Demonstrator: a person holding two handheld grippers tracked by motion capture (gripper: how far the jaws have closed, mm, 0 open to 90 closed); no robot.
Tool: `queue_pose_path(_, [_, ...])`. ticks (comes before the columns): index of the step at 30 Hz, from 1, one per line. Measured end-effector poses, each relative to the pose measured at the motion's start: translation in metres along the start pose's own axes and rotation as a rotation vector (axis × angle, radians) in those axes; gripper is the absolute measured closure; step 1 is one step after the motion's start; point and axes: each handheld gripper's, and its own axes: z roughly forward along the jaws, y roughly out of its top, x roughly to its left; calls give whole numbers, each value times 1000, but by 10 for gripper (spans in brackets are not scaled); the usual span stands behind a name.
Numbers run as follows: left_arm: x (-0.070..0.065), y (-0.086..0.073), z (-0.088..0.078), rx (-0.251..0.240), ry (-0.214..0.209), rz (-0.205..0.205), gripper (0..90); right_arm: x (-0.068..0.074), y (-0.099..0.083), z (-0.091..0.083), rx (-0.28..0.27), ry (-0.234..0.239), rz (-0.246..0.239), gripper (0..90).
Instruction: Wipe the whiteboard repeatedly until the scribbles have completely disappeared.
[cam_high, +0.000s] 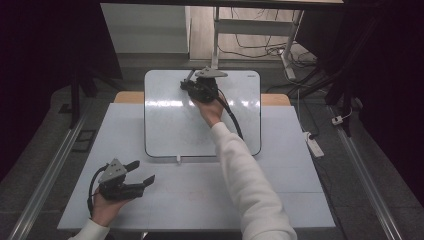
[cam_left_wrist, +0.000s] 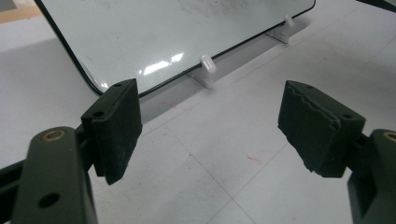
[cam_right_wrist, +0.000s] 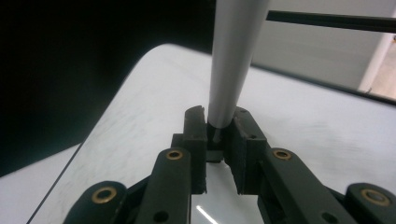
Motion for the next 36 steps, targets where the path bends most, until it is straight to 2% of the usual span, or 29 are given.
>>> queue_pose_path(2, [0,0,-1,-2,0,0,223,0,2,1,-11,-7,6,777])
queue_pose_path(3, [0,0,-1,-3,1,0,223,-5,5,0,-37,-51,28,777])
queue_pose_path(6, [1,0,-1,-5,1,-7,223,-9,8,-1,-54,-67,52,777])
queue_pose_path(8, [2,0,0,-2,-1,-6,223,-5,9,2,-46,-73,30,777])
queue_pose_path(10, [2,0,0,-2,-1,-2,223,1,6,6,-26,-27,14,777])
queue_pose_path(12, [1,0,-1,-6,1,-5,223,8,4,9,8,-10,-28,777])
queue_pose_path(13, [1,0,-2,-6,2,-5,223,8,5,9,13,-11,-34,777])
queue_pose_path(14, [1,-1,-2,-7,2,-6,223,5,6,7,7,-10,-25,777])
queue_pose_path(16, [1,0,-2,-7,2,-7,223,-2,10,2,-15,-66,-9,777])
queue_pose_path(17, [1,0,-2,-8,1,-7,223,-6,10,-1,-25,-73,18,777])
queue_pose_path(18, [1,0,-1,-7,1,-5,223,-8,9,-2,-27,-61,36,777])
queue_pose_path(22, [1,0,0,0,-1,-2,223,6,0,1,19,-2,-4,777])
queue_pose_path(23, [1,0,0,-1,1,0,223,7,-1,1,20,-8,-19,777])
queue_pose_path(24, [0,0,-1,-2,2,2,223,6,-1,-1,19,-6,-13,777])
queue_pose_path(25, [0,0,-2,-4,2,1,223,2,0,-3,11,-16,-2,777])
queue_pose_path(27, [0,-1,-3,-8,2,-2,224,-8,2,-10,-9,-70,34,777])
queue_pose_path(29, [1,-1,-2,-7,2,-5,224,-16,2,-17,-23,-77,73,777])
queue_pose_path(31, [1,0,-1,-5,0,-5,224,-12,-1,-18,-14,-73,58,777])
queue_pose_path(33, [1,0,0,-2,0,-2,224,-4,-6,-16,19,-30,32,777])
queue_pose_path(35, [0,0,-1,-4,2,-1,224,-3,-8,-18,30,-23,10,777])
queue_pose_path(36, [0,-1,-2,-6,1,-2,224,-6,-7,-21,26,-36,14,777])
